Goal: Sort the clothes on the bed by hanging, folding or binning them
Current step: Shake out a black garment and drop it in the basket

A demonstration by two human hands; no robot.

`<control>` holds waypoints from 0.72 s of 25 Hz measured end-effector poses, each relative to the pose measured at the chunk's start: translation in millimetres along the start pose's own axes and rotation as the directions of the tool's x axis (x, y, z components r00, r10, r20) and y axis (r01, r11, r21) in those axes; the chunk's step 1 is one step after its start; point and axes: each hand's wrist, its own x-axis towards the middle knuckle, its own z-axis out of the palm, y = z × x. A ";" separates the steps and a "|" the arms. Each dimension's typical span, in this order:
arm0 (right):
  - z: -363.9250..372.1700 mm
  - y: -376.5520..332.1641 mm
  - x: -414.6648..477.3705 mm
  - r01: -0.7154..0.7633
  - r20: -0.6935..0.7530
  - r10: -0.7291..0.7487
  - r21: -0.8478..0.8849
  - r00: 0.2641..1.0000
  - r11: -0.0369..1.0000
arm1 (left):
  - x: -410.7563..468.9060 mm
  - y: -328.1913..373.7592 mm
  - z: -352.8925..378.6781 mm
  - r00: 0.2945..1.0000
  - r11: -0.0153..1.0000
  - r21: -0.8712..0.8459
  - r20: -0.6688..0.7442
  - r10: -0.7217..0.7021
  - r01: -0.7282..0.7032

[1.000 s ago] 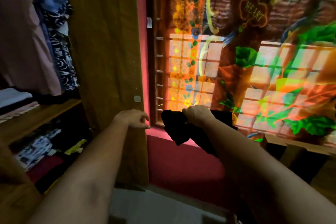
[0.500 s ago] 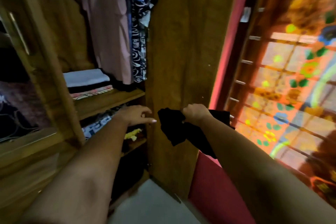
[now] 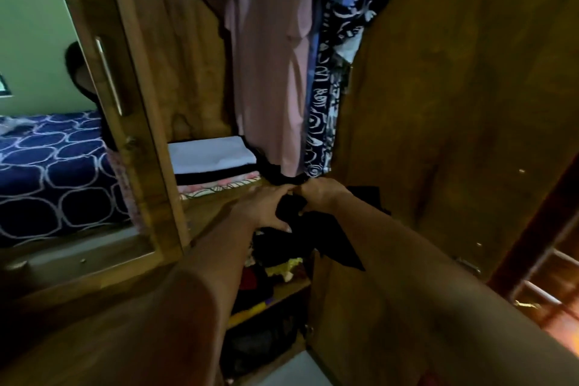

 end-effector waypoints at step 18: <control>-103.7 31.9 213.7 0.315 -0.290 -0.210 0.387 0.934 0.867 | 81.7 -93.6 -212.0 0.838 0.860 0.134 -0.339 -0.427 0.493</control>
